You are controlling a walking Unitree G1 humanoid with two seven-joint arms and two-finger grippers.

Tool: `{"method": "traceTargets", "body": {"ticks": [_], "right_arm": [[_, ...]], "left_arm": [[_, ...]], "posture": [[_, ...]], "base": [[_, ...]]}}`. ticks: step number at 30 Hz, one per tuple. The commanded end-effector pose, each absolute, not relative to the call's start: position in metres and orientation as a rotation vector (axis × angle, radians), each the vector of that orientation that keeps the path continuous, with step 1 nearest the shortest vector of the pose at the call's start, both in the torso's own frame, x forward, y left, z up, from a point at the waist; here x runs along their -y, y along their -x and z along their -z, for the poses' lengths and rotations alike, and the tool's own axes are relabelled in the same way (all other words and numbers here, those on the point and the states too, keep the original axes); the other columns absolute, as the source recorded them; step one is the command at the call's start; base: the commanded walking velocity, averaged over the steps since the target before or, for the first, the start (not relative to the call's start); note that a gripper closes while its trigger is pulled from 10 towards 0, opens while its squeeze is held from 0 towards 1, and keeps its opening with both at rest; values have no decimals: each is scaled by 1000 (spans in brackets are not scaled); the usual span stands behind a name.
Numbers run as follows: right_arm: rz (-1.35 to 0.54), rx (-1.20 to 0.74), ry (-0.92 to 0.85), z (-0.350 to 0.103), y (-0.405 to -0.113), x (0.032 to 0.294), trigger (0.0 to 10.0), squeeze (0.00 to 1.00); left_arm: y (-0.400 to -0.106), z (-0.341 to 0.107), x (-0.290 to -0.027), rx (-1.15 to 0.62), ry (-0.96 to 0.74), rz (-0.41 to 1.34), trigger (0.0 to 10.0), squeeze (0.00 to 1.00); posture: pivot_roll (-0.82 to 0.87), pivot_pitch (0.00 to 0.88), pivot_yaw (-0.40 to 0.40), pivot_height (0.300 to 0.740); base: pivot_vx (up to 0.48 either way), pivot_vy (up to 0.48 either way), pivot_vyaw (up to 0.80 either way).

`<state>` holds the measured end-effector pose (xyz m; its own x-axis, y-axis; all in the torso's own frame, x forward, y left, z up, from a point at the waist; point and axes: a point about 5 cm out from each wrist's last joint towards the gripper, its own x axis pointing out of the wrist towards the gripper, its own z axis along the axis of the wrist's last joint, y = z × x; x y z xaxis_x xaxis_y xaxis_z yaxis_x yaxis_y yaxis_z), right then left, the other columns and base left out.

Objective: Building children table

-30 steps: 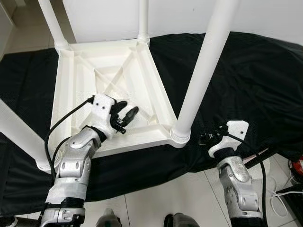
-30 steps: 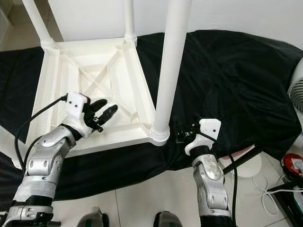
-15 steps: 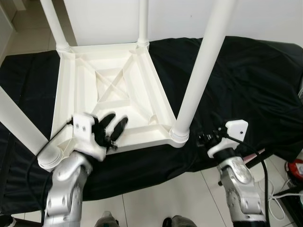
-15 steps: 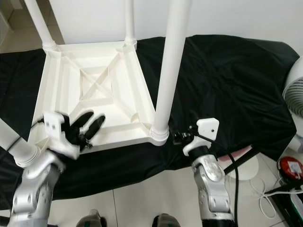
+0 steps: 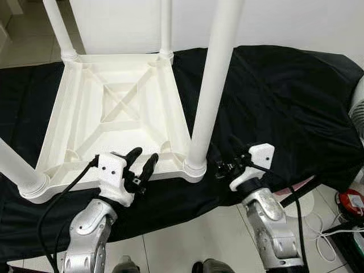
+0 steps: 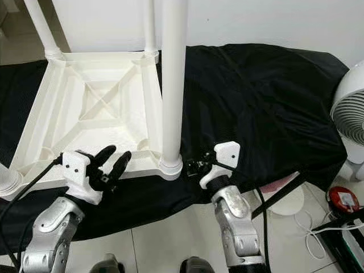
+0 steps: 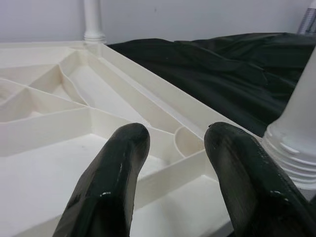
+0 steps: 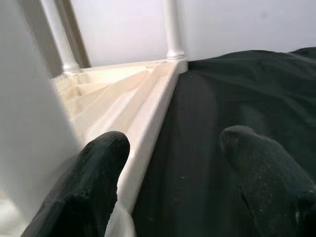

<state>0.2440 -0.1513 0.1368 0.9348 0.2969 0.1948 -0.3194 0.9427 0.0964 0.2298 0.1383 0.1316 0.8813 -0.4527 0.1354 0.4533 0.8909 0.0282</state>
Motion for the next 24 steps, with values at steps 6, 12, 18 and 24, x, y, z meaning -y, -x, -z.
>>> {"method": "traceTargets", "body": {"ticks": [6, 12, 18, 24], "right_arm": [[-484, 104, -54, -141, -228, 172, 10000, 0], [-724, 30, 12, -148, -223, 180, 10000, 0], [-848, -2, 103, -143, -235, 171, 10000, 0], [-853, 18, 113, -144, -246, 166, 10000, 0]], "left_arm": [[-236, -139, -139, 152, -37, 444, 10000, 0], [-236, -143, -138, 138, -50, 549, 10000, 0], [-234, -141, -122, 105, -76, 676, 10000, 0], [-234, -144, -121, 111, -57, 700, 10000, 0]], "posture": [[38, 40, -16, 740], [43, 49, -16, 740], [57, 42, -17, 740], [57, 42, -17, 740]], "base": [[0, 0, 0], [0, 0, 0], [0, 0, 0], [0, 0, 0]]}}
